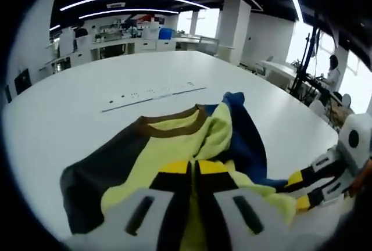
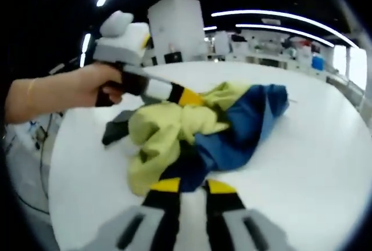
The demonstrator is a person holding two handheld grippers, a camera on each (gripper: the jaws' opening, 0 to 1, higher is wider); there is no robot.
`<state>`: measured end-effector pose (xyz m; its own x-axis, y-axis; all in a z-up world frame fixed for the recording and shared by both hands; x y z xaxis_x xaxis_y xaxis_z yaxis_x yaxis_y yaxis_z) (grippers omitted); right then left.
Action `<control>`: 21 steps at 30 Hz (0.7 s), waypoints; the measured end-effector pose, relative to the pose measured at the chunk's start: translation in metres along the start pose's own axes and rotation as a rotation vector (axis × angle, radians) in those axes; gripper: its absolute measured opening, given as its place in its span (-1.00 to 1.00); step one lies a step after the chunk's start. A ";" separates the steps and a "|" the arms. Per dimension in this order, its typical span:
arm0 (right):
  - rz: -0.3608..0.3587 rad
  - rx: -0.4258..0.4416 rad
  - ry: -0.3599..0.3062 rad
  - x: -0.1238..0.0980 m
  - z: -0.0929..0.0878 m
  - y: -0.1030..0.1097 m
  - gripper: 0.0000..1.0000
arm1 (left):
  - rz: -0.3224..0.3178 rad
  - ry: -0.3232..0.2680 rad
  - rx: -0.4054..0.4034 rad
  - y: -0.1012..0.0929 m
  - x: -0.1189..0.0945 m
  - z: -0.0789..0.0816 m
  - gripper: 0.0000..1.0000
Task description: Fold the garment on the visible template until the final outline fits inside the template.
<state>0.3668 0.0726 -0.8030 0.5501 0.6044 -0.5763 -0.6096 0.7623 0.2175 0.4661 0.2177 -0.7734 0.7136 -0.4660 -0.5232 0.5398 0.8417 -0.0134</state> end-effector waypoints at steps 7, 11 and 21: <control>-0.026 -0.049 -0.002 0.003 0.003 -0.002 -1.00 | 0.007 0.002 0.026 0.000 -0.001 0.002 -0.99; -0.017 -0.043 0.007 0.001 0.003 -0.005 -1.00 | 0.010 0.000 0.028 -0.002 -0.002 0.005 -0.99; 0.011 -0.040 -0.033 -0.026 0.019 -0.009 -1.00 | 0.028 -0.018 0.032 -0.005 -0.008 0.013 -0.99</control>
Point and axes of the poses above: the point that each gripper's makers call its tool centre point, and the gripper's own axes: x roughly forward along the fingers, y roughly to its left, z roughly out of its top, the point moved 7 cm from there along -x, roughly backward along the fingers, and after that the axes turned 8 degrees about x, right-handed, at the moved point
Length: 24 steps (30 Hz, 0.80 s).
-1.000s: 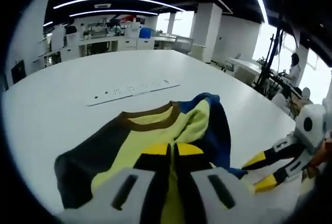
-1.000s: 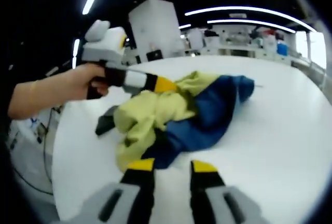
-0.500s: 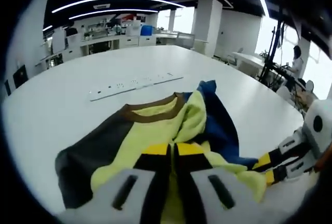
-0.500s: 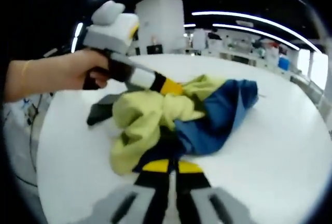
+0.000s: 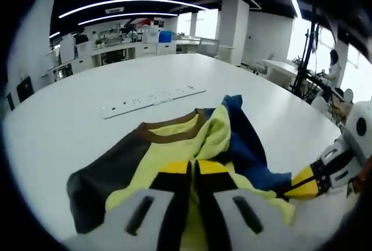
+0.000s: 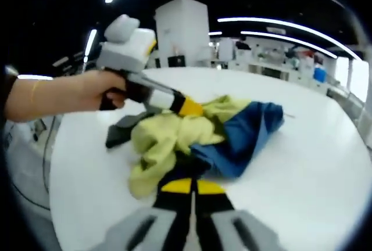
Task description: Fold the garment on the visible template until the final outline fits inside the template.
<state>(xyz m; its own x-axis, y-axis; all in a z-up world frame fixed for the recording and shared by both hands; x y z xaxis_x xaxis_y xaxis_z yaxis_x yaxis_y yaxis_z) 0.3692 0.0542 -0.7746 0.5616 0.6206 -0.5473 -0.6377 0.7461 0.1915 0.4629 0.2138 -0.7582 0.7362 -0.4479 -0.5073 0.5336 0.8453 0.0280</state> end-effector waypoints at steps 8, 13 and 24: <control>-0.011 0.075 -0.029 -0.034 0.005 -0.019 -1.00 | 0.004 -0.029 0.008 -0.003 -0.005 0.010 -0.99; -0.029 0.119 -0.029 -0.051 -0.002 -0.031 -1.00 | 0.000 -0.041 0.015 -0.006 -0.008 0.015 -0.99; -0.137 0.197 -0.024 -0.095 -0.019 -0.070 -1.00 | -0.046 -0.061 0.048 -0.029 -0.012 0.026 -0.99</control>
Point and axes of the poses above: the point that each gripper's makers call its tool centre point, and the gripper's own axes: x roughly forward along the fingers, y roughly to its left, z roughly out of its top, the point moved 7 cm from there along -x, roughly backward along the fingers, and after that the axes turned 8 degrees about x, right-handed, at the moved point
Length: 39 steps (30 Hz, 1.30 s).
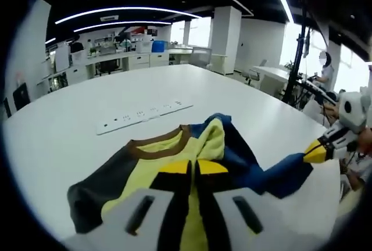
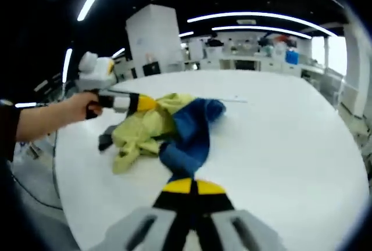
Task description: Fold the garment on the visible template until the final outline fits inside the template.
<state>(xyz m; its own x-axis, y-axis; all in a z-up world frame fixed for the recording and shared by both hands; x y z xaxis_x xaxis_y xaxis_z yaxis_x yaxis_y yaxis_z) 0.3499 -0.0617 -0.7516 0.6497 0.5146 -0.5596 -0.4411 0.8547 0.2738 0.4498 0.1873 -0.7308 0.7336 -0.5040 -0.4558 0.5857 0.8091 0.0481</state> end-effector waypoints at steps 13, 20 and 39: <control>-0.117 0.059 0.019 -0.034 0.000 -0.046 -1.00 | -0.115 0.059 0.071 -0.040 0.004 0.000 -0.99; -0.159 0.074 0.008 -0.050 0.006 -0.069 -1.00 | -0.134 0.114 0.154 -0.061 0.010 -0.007 -0.99; -0.280 0.089 0.058 -0.069 0.014 -0.125 -1.00 | -0.198 0.012 0.127 -0.093 -0.004 -0.009 -0.81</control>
Point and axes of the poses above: the point that each gripper's makers call its tool centre point, and the gripper's own axes: x roughly forward along the fingers, y roughly to its left, z roughly out of its top, the point moved 7 cm from there along -x, roughly backward along the fingers, and after that the axes turned 8 degrees about x, right-handed, at the moved point
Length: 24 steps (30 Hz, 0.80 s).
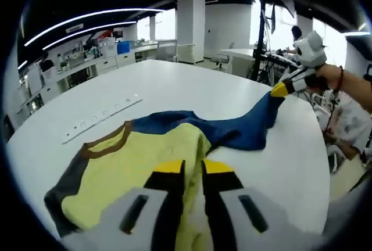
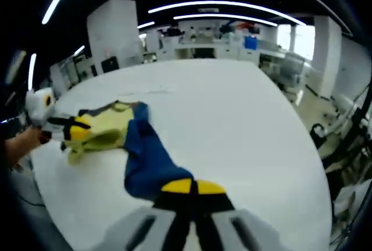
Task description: Fold the garment on the visible template until the final outline fits inside the template.
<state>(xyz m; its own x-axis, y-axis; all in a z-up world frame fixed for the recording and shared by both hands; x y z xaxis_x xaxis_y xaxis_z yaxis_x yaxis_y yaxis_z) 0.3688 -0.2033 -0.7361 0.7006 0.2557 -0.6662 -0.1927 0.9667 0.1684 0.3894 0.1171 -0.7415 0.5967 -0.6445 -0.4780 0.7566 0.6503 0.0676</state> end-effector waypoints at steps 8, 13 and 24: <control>-0.063 0.003 0.024 0.004 0.001 -0.027 -1.00 | -0.025 -0.059 -0.015 -0.017 -0.028 0.000 -0.42; -0.103 0.009 0.034 0.005 0.005 -0.043 -1.00 | -0.017 -0.054 -0.024 -0.021 -0.045 -0.010 -0.10; -0.150 0.007 0.077 0.018 0.008 -0.073 -1.00 | 0.043 -0.042 -0.059 -0.029 -0.077 -0.028 0.54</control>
<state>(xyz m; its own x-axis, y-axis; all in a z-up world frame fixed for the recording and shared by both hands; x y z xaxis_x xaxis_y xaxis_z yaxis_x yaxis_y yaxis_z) 0.4009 -0.2688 -0.7540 0.6667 0.1069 -0.7376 -0.0845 0.9941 0.0676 0.3142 0.1589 -0.7313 0.6397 -0.6312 -0.4385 0.7140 0.6993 0.0349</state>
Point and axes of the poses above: the point that each gripper's makers call its tool centre point, and the gripper's own axes: x roughly forward along the fingers, y roughly to its left, z roughly out of its top, the point moved 7 cm from there along -x, roughly backward along the fingers, and after that the axes turned 8 degrees about x, right-handed, at the moved point
